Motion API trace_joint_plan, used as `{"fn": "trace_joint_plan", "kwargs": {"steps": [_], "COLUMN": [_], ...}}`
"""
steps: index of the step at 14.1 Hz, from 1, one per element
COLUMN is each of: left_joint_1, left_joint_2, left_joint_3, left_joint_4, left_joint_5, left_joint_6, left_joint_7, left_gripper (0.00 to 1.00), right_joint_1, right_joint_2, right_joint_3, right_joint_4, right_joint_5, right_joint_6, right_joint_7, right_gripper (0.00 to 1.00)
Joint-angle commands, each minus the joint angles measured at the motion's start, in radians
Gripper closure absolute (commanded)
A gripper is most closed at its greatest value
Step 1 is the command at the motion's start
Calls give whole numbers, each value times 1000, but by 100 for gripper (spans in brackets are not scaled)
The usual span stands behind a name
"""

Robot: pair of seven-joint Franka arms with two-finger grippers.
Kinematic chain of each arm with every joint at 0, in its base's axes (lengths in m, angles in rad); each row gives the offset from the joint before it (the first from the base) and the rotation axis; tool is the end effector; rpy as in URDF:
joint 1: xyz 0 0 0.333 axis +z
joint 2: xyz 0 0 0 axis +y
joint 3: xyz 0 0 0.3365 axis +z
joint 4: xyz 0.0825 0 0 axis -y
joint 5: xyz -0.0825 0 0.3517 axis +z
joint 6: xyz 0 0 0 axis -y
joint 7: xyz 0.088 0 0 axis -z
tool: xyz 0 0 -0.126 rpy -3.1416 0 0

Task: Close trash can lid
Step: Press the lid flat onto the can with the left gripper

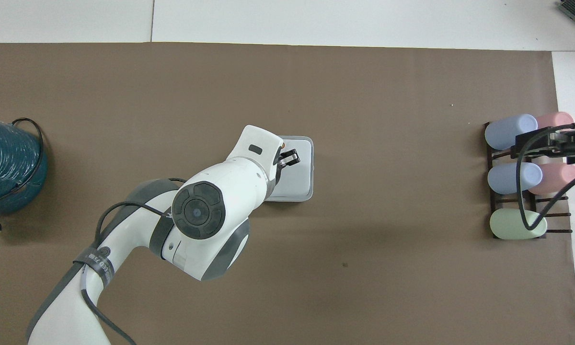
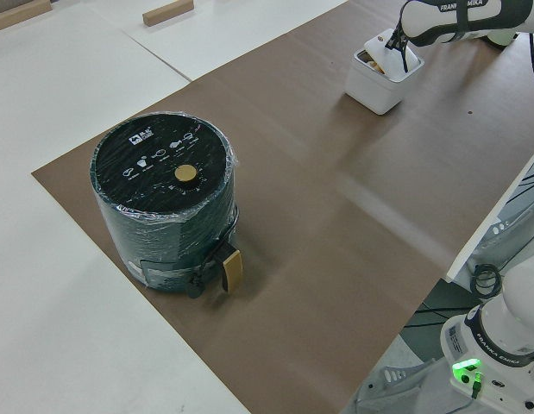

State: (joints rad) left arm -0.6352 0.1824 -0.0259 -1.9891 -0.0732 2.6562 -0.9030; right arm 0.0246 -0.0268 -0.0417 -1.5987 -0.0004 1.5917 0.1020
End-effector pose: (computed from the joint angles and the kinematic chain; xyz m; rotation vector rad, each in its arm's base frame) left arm 0.4871 -0.3762 0.4477 2.7000 0.4078 0.4260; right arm 0.5156 -0.0092 0.6295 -3.1343 0.1869 -0.0310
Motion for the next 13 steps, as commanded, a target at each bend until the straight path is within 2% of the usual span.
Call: {"fn": "trace_joint_plan", "kwargs": {"steps": [1, 13], "left_joint_1": [15, 14], "left_joint_2": [28, 81], "left_joint_3": [-3, -3], "left_joint_4": [26, 13], "left_joint_5": [-14, -13], "left_joint_6": [11, 48], "left_joint_7": [7, 12], "left_gripper": [100, 100], "right_joint_1": [2, 3], "right_joint_2": [-21, -21], "right_joint_3": [-1, 0], "right_joint_4": [-21, -21], "right_joint_5": [-6, -4], "right_joint_6": [-2, -2], "right_joint_7": [-1, -1], "right_gripper": [0, 0]}}
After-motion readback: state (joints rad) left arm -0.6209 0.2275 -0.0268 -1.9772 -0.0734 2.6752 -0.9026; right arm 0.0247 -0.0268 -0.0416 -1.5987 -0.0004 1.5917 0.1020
